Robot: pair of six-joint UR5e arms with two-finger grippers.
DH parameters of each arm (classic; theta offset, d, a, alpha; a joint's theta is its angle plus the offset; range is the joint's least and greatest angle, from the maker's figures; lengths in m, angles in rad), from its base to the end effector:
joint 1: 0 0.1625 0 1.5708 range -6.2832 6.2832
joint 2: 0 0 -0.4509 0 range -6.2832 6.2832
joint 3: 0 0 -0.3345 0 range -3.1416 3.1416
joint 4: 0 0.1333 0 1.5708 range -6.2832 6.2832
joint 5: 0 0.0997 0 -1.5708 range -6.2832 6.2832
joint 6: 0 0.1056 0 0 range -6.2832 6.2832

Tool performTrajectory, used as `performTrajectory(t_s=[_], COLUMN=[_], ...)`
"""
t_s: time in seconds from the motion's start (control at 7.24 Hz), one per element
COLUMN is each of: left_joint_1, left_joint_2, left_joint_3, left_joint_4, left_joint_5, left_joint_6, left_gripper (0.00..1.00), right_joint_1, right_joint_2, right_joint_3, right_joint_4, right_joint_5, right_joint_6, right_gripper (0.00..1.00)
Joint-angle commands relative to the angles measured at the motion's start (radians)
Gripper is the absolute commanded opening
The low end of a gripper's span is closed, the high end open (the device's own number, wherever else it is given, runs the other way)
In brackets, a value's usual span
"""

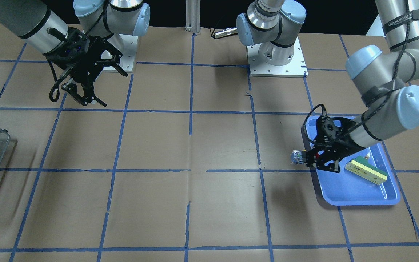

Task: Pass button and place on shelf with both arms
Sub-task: 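Carry the button toward the right gripper while the right gripper moves to meet it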

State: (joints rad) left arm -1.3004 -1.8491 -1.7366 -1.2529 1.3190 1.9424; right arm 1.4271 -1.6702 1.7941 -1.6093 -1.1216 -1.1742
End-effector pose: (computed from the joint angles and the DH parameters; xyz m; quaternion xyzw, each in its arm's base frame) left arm -0.0171 -0.5360 0.3383 -0.7293 -0.6697 0.0840 0.1121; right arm 0.1231 -0.4002 0.4666 -0.4717 0.8522 -0.1033 0.2014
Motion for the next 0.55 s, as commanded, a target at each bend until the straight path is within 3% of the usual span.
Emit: performTrajectory(t_s=[0.0,0.14,0.41], left_joint_1=[-0.178,-0.221,-0.261], left_joint_2=[0.005,0.001,-0.010], left_joint_3=[0.055,0.086,0.114], left_joint_4=[-0.002,-0.002,-0.002], left_joint_5=[-0.096,-0.127,-0.178], left_joint_6=[-0.185,-0.207,-0.224], left_gripper=[0.04,0.04,0.04], right_joint_1=[-0.046,-0.050,-0.050], right_joint_2=[0.000,0.000,0.001], right_joint_3=[0.002,0.002,0.005], right_joint_4=[0.003,0.003,0.000], right_joint_5=[0.008,0.015,0.148], right_joint_6=[-0.237,-0.316,-0.421], right_gripper=[1.00,1.00,1.00])
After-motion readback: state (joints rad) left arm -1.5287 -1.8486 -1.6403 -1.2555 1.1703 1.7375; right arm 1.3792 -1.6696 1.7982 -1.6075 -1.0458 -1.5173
